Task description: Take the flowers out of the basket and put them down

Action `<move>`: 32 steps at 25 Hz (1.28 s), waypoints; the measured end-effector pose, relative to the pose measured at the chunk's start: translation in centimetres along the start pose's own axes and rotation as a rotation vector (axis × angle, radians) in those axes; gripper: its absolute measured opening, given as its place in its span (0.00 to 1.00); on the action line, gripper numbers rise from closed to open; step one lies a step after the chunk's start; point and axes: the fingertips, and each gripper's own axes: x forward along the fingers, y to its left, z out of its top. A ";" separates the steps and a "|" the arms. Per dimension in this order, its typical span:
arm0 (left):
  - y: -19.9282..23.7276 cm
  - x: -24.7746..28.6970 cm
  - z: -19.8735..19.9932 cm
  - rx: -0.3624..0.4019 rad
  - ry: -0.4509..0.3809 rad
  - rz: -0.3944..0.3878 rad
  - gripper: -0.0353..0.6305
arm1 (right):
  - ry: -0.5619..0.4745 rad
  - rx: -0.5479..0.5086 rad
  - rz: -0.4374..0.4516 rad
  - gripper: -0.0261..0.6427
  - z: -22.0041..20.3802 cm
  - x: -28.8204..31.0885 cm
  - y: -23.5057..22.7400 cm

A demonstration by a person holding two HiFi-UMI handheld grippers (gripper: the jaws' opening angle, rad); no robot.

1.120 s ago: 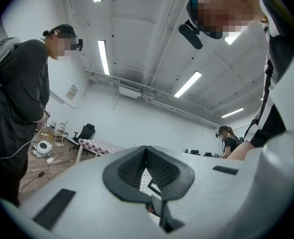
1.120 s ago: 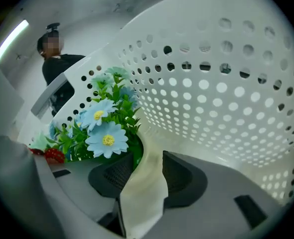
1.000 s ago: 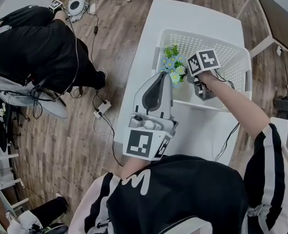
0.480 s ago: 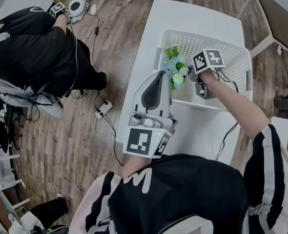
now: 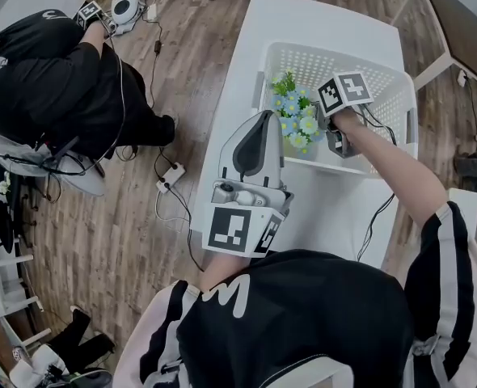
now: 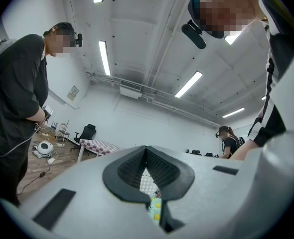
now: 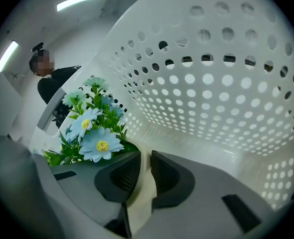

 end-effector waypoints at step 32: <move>-2.6 0.6 -1.2 0.043 0.048 -0.137 0.05 | -0.101 -0.311 -0.113 0.14 2.8 -7.9 1.9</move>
